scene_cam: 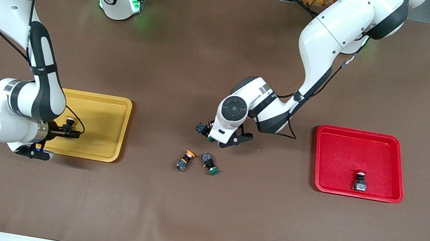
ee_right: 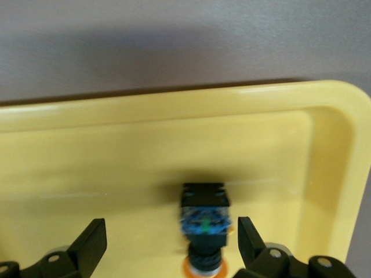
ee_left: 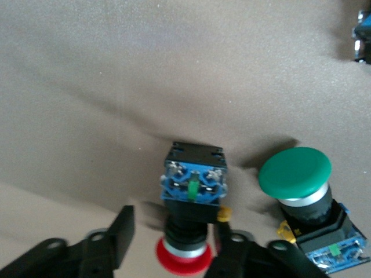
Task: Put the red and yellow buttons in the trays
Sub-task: 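Release the yellow button in the tray while the left gripper grasps a red button, then carry the red button to the red tray while the right gripper reaches buttons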
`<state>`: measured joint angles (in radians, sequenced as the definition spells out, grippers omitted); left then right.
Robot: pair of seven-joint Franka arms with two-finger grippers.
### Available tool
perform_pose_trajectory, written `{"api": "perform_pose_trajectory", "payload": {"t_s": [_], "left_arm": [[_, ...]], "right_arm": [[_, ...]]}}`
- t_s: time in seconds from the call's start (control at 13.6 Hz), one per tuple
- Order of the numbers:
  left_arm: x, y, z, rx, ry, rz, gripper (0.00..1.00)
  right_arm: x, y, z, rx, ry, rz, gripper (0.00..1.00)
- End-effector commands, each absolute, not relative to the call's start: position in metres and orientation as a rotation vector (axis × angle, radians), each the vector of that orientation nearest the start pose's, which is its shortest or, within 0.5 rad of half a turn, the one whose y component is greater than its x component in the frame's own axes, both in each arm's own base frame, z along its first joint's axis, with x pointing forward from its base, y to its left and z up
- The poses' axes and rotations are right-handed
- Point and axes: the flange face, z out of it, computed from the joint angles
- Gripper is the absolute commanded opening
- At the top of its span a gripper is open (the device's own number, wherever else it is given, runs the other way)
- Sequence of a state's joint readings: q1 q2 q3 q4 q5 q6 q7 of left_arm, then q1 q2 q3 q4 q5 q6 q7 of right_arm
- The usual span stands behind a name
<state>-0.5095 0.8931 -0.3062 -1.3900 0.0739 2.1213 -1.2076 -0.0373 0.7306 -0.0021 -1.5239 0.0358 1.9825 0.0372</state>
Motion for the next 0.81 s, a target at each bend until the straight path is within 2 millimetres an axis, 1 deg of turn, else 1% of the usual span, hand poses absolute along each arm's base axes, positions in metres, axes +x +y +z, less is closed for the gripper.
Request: {"api": "perform_pose_trajectory", "payload": {"t_s": [0.0,0.15,0.37,0.44,0.59,0.74], "left_arm": [[0.529,-0.489,0.185,-3.041,-0.717,0.311,0.00],[0.541,-0.481,0.199,-3.051,-0.729,0.289,0.00],[0.580,-0.440,0.231,-3.082,-0.751,0.232,0.00],[0.595,-0.418,0.242,-3.091,-0.741,0.218,0.00],[0.618,-0.373,0.257,-3.080,-0.648,0.247,0.00],[0.633,-0.335,0.264,-3.075,-0.564,0.286,0.00]], "right_arm": [[0.687,-0.001,0.239,-3.080,0.250,0.423,1.00],[0.692,0.016,0.253,-3.053,0.292,0.434,1.00],[0.696,0.057,0.271,-3.026,0.443,0.478,1.00],[0.700,0.075,0.281,-3.029,0.496,0.451,1.00],[0.701,0.113,0.291,-3.036,0.565,0.418,1.00],[0.703,0.146,0.296,-3.032,0.641,0.385,1.00]]}}
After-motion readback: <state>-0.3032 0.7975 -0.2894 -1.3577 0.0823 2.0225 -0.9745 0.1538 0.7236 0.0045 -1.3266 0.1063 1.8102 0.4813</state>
